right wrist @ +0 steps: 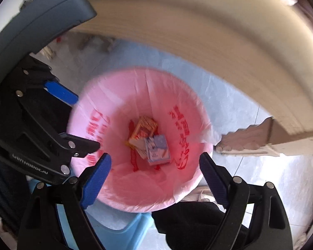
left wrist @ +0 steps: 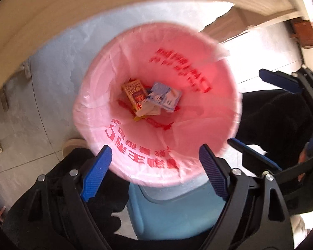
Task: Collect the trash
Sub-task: 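Raise both tools back over the table toward the medicine box and tissue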
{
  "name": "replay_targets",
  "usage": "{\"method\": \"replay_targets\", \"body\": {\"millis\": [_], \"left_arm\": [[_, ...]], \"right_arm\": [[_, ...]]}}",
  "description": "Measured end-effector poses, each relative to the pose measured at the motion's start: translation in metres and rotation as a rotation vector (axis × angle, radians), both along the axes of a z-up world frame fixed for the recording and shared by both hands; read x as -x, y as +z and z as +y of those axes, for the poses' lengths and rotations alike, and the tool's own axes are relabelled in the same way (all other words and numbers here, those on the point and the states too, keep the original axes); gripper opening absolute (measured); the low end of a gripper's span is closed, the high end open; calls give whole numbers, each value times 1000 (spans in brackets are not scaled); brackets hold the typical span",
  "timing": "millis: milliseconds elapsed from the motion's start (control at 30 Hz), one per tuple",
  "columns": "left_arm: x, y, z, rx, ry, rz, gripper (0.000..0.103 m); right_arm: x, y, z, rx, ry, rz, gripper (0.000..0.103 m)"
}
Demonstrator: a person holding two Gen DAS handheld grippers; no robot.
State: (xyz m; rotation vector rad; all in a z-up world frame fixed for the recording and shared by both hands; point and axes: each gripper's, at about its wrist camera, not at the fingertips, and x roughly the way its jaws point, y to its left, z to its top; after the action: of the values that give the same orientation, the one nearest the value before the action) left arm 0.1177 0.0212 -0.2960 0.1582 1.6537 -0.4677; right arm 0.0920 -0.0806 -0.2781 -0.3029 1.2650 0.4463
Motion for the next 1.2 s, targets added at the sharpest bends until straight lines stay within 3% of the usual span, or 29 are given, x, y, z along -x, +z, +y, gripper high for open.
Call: {"method": "replay_targets", "body": {"millis": [133, 267, 467, 667, 933, 1033, 1200], "left_arm": [[16, 53, 6, -5, -21, -109, 83], [19, 120, 14, -3, -39, -202, 85], [-9, 223, 18, -29, -51, -322, 89], [-53, 315, 14, -57, -41, -403, 91], [-91, 376, -8, -88, -98, -471, 91], [-101, 383, -17, -102, -120, -490, 91], [-118, 365, -33, -144, -181, -477, 92]], "right_arm": [[19, 54, -10, -82, 4, -61, 84], [20, 111, -29, -170, -20, -114, 94], [-3, 209, -60, -261, -64, -236, 95], [-34, 298, -81, -239, -68, -388, 96], [-77, 382, -103, -287, -71, -497, 96], [-91, 395, -106, -290, -75, -526, 96], [-116, 392, -102, -250, -60, -524, 96]]}}
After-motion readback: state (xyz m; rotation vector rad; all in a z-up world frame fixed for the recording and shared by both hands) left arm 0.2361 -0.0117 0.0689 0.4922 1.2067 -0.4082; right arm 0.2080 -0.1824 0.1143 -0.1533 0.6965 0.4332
